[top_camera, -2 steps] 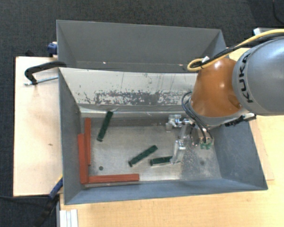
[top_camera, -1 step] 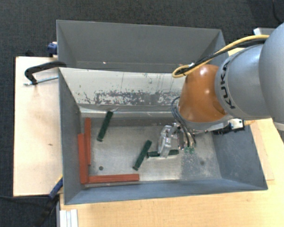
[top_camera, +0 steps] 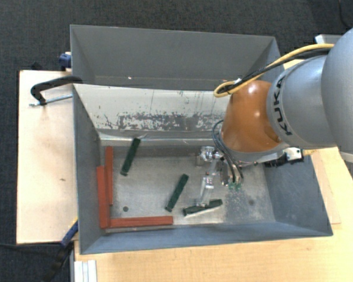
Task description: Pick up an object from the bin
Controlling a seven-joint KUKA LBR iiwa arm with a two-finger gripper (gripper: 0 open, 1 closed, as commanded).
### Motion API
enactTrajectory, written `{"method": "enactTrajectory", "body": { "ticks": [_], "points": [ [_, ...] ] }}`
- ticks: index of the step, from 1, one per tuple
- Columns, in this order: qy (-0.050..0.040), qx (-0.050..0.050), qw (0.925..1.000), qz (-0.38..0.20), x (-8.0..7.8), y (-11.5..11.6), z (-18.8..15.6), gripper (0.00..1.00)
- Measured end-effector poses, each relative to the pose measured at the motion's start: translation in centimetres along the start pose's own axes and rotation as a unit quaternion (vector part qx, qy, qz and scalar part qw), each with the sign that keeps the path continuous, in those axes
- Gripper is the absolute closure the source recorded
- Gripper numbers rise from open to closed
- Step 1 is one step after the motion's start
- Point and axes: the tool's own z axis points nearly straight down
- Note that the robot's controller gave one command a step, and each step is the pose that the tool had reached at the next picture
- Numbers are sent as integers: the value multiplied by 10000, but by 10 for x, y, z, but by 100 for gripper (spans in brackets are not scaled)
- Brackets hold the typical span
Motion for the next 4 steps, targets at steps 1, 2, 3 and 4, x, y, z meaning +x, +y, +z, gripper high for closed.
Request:
{"method": "enactTrajectory", "body": {
  "ticks": [1, 2, 3, 4],
  "points": [
    [1, 0, 10000, 0, 0, 0, 0, 0],
    [-8, 10, 9994, -341, 12, 11, 0, 0],
    [-2, -1, 9873, -1591, 37, 33, 0, 0],
    [-10, 9, 9915, -1305, 47, 54, 0, 0]
  ]
}}
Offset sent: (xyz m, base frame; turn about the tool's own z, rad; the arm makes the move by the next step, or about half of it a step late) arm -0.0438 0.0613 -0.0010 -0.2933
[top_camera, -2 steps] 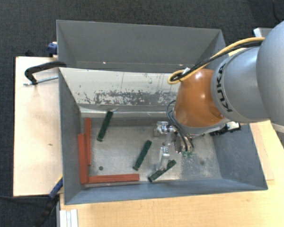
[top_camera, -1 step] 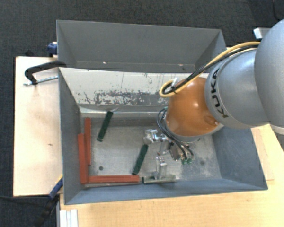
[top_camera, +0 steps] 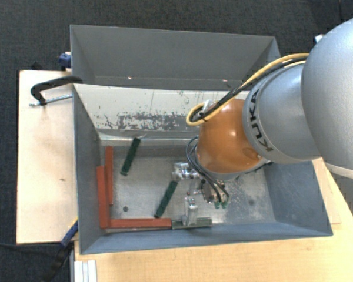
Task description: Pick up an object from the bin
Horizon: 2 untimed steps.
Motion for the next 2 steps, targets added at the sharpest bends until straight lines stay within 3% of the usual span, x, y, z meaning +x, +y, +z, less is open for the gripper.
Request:
{"method": "enactTrajectory", "body": {
  "ticks": [1, 2],
  "points": [
    [-9, -10, 9999, -149, -20, 34, 1, 0],
    [-2, -15, 10000, -92, -17, 60, 0, 0]
  ]
}}
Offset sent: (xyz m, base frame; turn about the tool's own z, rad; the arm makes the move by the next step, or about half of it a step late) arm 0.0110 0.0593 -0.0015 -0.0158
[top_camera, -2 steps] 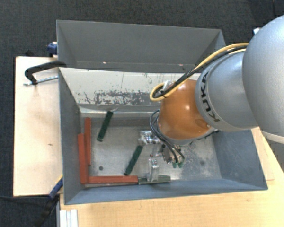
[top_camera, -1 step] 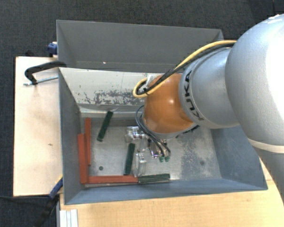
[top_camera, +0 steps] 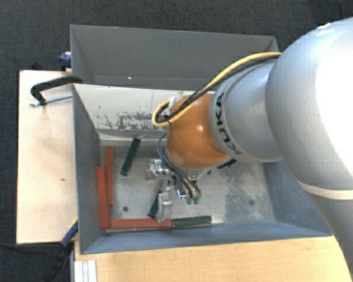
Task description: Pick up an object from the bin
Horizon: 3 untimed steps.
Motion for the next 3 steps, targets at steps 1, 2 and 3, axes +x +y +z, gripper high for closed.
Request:
{"method": "enactTrajectory", "body": {
  "ticks": [1, 2, 3],
  "points": [
    [25, -1, 9722, -2343, 19, -37, 1, 100],
    [24, -2, 9722, -2341, 19, -37, 1, 100],
    [21, -2, 9732, -2300, 15, -11, -58, 100]
  ]
}}
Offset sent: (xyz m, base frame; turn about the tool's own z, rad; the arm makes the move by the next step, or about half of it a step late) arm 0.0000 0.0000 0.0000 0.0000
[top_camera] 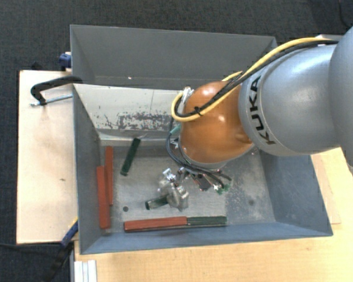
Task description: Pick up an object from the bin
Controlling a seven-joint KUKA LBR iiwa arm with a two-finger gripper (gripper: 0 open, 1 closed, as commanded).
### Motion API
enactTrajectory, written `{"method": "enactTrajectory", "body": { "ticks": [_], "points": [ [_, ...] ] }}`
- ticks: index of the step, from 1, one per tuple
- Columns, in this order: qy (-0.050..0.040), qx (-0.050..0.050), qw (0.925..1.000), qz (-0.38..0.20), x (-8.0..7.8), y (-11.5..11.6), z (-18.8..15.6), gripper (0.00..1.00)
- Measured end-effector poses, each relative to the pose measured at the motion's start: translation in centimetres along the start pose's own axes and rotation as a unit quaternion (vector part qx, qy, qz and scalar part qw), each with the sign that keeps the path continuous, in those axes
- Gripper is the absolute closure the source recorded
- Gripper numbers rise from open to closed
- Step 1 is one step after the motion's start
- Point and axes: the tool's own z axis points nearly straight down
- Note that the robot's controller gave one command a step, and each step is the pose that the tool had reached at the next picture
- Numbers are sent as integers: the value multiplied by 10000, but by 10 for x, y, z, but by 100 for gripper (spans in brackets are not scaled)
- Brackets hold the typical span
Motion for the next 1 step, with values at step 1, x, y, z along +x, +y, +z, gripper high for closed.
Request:
{"method": "enactTrajectory", "body": {
  "ticks": [1],
  "points": [
    [-28, 14, 9997, -230, 31, -69, -97, 100]
  ]
}}
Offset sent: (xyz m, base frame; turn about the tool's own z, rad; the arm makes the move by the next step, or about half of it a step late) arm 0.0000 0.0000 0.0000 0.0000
